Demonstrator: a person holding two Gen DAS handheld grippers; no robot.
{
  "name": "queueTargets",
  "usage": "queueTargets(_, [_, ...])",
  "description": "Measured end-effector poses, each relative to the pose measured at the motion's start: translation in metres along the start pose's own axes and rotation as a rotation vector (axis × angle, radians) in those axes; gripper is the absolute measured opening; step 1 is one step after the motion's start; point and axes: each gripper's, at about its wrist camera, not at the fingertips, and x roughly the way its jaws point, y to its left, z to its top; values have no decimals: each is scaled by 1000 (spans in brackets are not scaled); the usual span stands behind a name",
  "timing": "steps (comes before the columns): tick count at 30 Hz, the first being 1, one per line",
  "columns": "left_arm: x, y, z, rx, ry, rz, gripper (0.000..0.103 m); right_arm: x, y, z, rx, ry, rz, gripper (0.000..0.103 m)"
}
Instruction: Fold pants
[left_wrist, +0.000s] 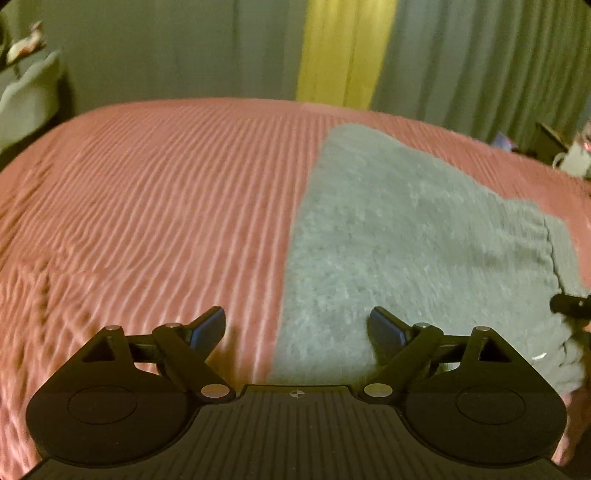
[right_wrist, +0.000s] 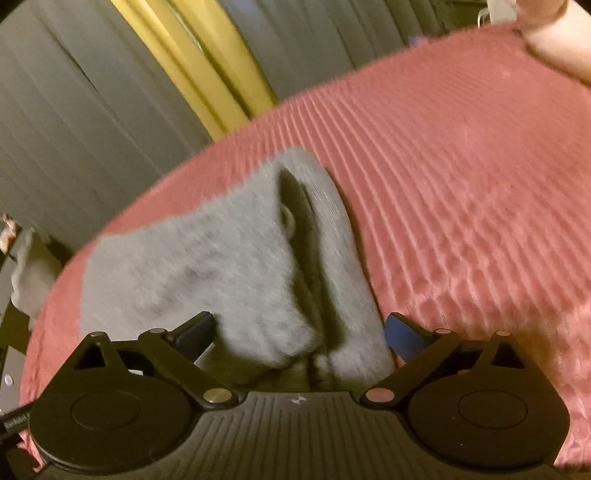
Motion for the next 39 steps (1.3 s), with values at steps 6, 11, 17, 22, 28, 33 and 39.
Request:
queueTargets(6, [13,2,-10,-10,18,-1,96,2,-12,-2,40,1,70,99])
queueTargets(11, [18,23,-13,-118,52,-52,98,-4,-10,-10,60,11,50,99])
queueTargets(17, [18,31,-17,-138,53,-39,98,-15,5,-3,-7,24,9,99])
queueTargets(22, [16,35,-16,-165,66,-51,97,-7,3,-9,-54,57,-16,99])
queueTargets(28, [18,55,-5,-247,58,-226,97,-4,-8,14,4,93,78,99])
queueTargets(33, [38,60,14,-207,53,-335,96,13,-33,25,13,109,215,99])
queueTargets(39, [76,39,24,-57,151,-418,93,40,-60,52,160,128,387,99])
